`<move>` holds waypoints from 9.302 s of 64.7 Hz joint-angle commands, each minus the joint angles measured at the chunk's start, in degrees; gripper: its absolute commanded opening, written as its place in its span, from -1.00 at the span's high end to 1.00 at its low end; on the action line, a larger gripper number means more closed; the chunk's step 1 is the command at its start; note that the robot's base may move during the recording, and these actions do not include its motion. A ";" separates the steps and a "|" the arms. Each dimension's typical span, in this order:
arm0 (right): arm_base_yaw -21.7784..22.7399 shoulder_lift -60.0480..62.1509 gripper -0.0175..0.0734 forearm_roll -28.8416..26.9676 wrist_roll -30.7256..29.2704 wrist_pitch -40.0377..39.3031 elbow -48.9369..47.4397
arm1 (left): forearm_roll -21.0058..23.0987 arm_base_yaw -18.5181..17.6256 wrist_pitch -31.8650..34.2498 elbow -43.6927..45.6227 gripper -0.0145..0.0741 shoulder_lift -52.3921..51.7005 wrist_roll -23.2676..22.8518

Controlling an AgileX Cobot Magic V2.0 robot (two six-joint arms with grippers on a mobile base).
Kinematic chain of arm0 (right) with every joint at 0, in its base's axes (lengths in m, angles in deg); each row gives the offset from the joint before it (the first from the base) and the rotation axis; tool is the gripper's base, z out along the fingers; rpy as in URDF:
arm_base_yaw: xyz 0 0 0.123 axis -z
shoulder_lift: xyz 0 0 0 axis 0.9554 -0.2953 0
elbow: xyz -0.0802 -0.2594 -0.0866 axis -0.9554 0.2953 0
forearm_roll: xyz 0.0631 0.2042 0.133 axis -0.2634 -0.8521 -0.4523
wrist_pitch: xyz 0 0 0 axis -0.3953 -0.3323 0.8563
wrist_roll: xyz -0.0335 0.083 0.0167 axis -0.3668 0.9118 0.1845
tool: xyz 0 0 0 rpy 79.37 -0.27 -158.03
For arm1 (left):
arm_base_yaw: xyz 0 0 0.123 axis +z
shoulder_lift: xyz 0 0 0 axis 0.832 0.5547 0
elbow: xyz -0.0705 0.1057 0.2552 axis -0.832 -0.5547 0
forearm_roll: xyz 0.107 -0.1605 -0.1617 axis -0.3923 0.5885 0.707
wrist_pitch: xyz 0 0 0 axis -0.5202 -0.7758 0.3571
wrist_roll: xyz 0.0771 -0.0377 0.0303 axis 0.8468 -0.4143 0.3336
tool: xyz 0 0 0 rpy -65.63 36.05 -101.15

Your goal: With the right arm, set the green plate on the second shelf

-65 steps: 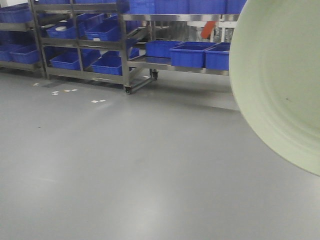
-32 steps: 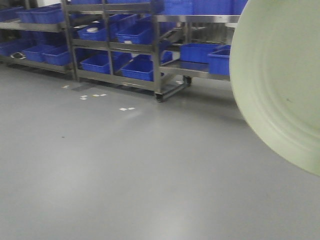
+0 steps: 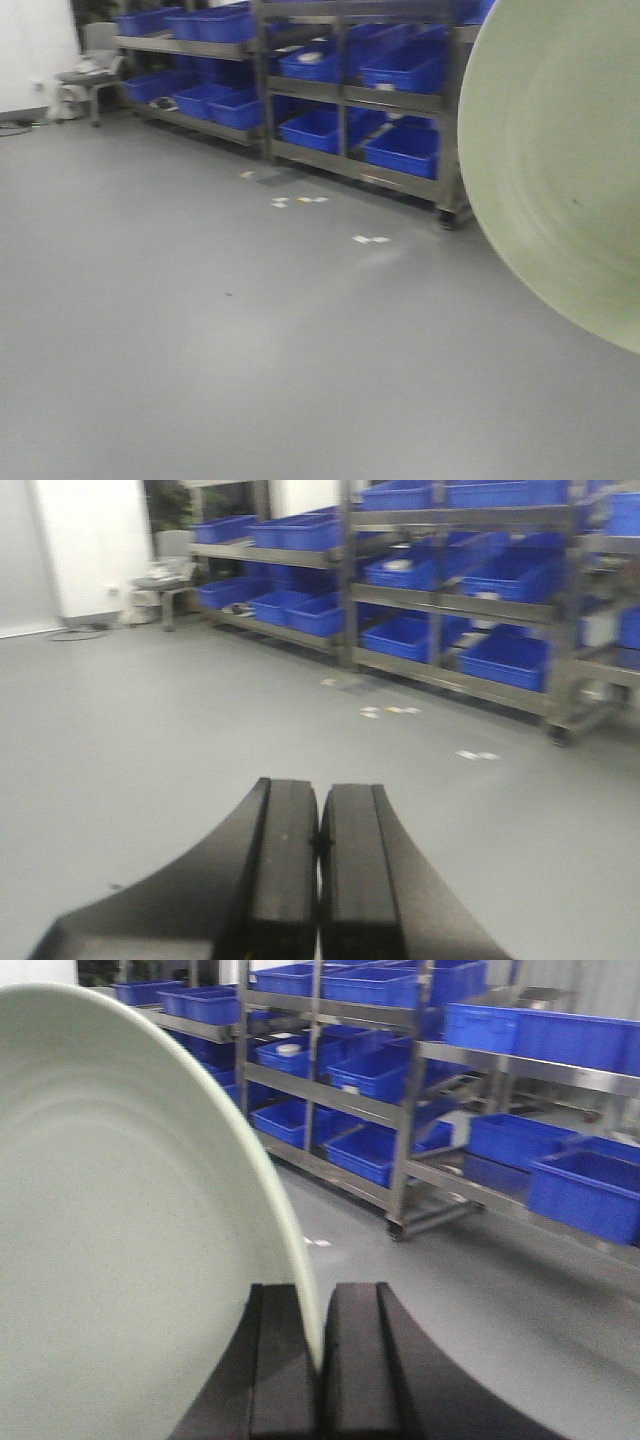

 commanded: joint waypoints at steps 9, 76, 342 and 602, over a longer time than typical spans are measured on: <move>0.10 -0.56 0.51 -0.03 0.42 -6.37 -1.78 | -0.03 -0.10 4.72 -2.40 0.38 -1.03 -0.08; 0.10 -0.56 0.51 -0.03 0.42 -6.37 -1.78 | -0.03 -0.10 4.72 -2.40 0.38 -1.03 -0.08; 0.11 -59.31 0.51 -11.39 0.69 -31.99 -39.15 | -0.03 -0.10 4.72 -2.40 0.38 -1.03 -0.08; 3.44 1.21 0.51 2.40 4.17 -8.61 6.49 | -0.03 -0.10 4.72 -2.40 0.38 -1.03 -0.08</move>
